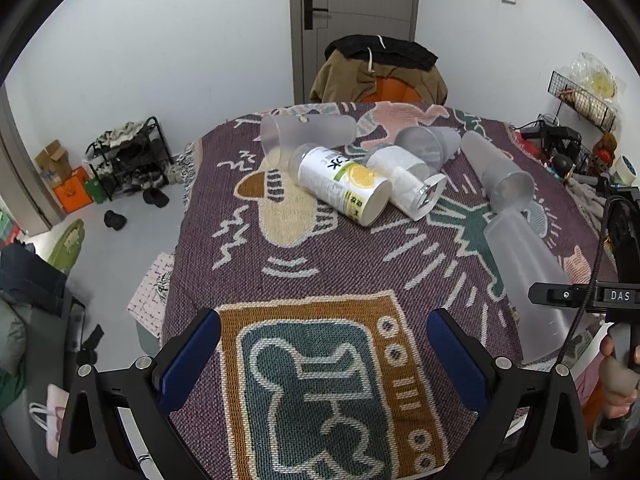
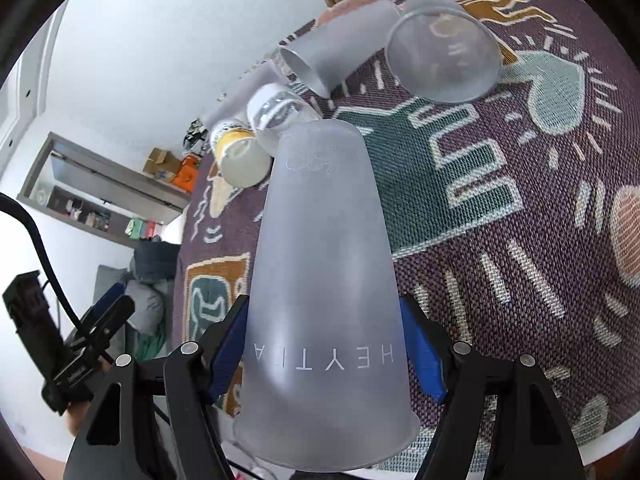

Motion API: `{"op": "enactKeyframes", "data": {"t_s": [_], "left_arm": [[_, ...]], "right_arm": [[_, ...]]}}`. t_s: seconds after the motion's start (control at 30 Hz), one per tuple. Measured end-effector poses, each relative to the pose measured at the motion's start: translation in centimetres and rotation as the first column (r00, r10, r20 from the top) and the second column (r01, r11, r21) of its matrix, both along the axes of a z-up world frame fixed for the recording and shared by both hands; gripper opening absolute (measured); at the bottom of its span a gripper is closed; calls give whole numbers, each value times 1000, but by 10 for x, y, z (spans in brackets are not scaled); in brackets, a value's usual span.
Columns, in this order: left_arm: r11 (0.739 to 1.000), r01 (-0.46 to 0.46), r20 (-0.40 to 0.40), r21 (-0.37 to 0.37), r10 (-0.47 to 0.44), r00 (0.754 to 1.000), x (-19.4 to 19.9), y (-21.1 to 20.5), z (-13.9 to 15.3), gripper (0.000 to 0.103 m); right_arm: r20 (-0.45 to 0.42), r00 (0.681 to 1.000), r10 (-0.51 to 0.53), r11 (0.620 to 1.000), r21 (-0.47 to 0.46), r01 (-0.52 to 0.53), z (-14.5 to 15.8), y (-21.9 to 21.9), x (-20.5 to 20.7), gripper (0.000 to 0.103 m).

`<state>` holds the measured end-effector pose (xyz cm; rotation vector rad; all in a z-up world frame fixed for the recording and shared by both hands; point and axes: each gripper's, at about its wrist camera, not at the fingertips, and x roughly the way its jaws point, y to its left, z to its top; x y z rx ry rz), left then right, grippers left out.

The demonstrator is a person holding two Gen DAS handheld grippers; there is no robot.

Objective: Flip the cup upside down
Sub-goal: 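Lower the cup mouth-down onto the blanket and open the right gripper, then close the left gripper around the standing frosted cup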

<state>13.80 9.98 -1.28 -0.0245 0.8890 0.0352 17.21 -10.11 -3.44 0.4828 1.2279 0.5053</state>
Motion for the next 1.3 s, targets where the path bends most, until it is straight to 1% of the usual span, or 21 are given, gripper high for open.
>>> {"op": "enactKeyframes", "data": {"t_s": [0.1,0.23,0.27,0.3,0.37,0.5,0.53,0.63,0.77,0.9,1.03,1.17,1.3], "left_arm": [[1000,-3,-3,-13,2,1000,0,2,-2,103],[1000,3,-9,-27,-3,1000,1,1,-3,103],[1000,12,-3,-27,-12,1000,0,-2,-2,103],[999,21,2,-27,-21,1000,0,-4,0,103],[999,27,13,-23,-27,1000,0,-8,4,103],[998,50,22,-35,-49,999,4,-17,11,103],[997,60,20,-38,-59,998,6,-21,12,103],[996,78,18,-48,-77,997,13,-30,15,103],[993,104,19,-51,-104,994,23,-47,19,103],[990,126,-3,-58,-127,992,35,-62,20,103],[984,146,-38,-102,-150,988,48,-75,20,103],[972,149,-84,-181,-167,982,63,-85,17,100],[968,141,-120,-208,-169,978,75,-97,14,98]], "right_arm": [[10,1000,-13,1000,-12,13,-4,1,0,74],[-36,999,-18,999,26,19,-13,-4,2,75],[-40,999,-20,999,35,22,-12,-6,2,79],[-36,999,-22,999,37,23,-12,-7,1,86],[-6,1000,-18,999,33,18,-4,-11,-2,93],[59,998,-3,1000,20,1,16,-17,-9,93],[87,996,-1,1000,10,0,23,-20,-12,93],[132,991,-7,1000,-5,7,34,-31,-18,94],[169,985,-28,999,-27,33,39,-49,-20,94],[190,980,-55,997,-47,65,39,-68,-20,94],[221,972,-78,993,-70,95,41,-88,-25,94],[255,963,-91,989,-89,117,43,-106,-29,94],[288,952,-105,986,-96,138,44,-123,-35,94]]}}
